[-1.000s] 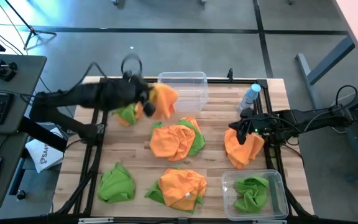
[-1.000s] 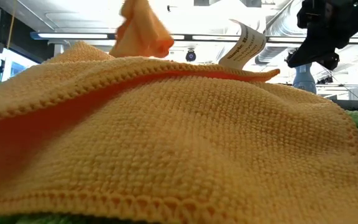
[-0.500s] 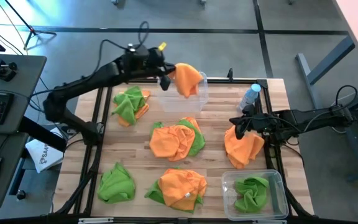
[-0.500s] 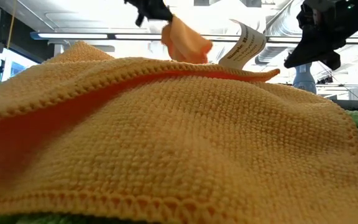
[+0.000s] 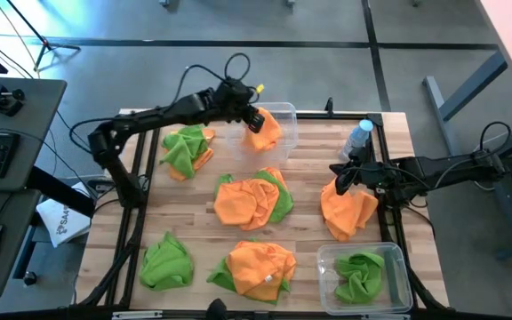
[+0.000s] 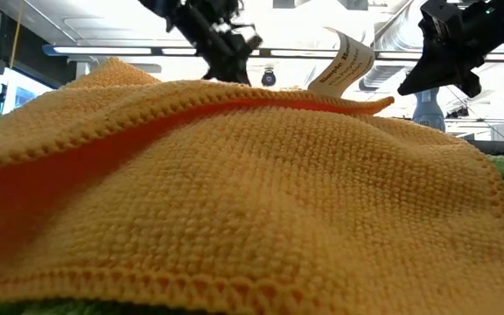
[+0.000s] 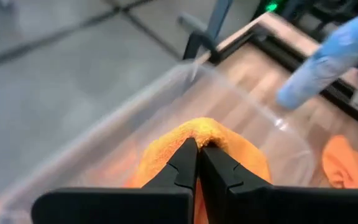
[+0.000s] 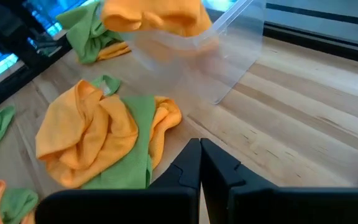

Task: Sort microfiber towel by color & place in baskets
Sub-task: Put the orange microfiber towel into the top transparent bin

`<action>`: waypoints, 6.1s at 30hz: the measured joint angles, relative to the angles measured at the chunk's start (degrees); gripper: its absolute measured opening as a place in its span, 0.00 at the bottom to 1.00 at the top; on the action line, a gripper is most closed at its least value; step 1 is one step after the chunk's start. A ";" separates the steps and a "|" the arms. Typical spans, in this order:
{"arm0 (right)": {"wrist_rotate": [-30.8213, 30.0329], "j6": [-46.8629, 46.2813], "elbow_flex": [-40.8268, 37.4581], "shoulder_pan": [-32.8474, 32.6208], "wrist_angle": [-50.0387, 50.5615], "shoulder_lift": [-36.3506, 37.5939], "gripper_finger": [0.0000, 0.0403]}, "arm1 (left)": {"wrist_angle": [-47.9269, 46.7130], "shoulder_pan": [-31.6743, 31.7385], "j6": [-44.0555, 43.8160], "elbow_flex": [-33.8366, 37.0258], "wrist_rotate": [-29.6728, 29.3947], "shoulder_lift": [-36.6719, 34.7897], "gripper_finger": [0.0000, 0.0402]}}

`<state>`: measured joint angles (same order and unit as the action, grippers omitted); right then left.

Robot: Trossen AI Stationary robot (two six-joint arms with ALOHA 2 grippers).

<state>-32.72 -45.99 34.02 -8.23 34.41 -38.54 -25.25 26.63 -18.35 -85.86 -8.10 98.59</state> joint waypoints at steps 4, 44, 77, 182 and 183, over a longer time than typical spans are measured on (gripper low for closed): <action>-0.34 -0.51 0.00 0.00 0.02 -0.02 0.00 | -0.57 0.00 -5.75 0.02 0.36 2.78 0.00; 1.67 -0.05 0.00 -0.02 1.26 -0.02 0.00 | -6.81 0.46 -17.47 0.02 5.46 3.41 0.25; 13.15 14.94 0.04 -0.05 -14.01 -1.98 0.00 | -7.09 -34.00 -7.48 25.79 -16.48 -30.28 0.00; 6.64 35.89 72.14 5.49 26.69 -54.87 0.00 | -10.11 -45.83 0.84 50.69 -10.37 -72.90 0.00; 6.64 36.03 71.13 5.80 26.59 -53.61 0.00 | -10.14 -45.83 0.64 50.69 -10.38 -72.88 0.00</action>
<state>-26.08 -9.96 105.15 -2.43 61.00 -92.15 -35.39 -19.20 -17.71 -35.18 -18.48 25.71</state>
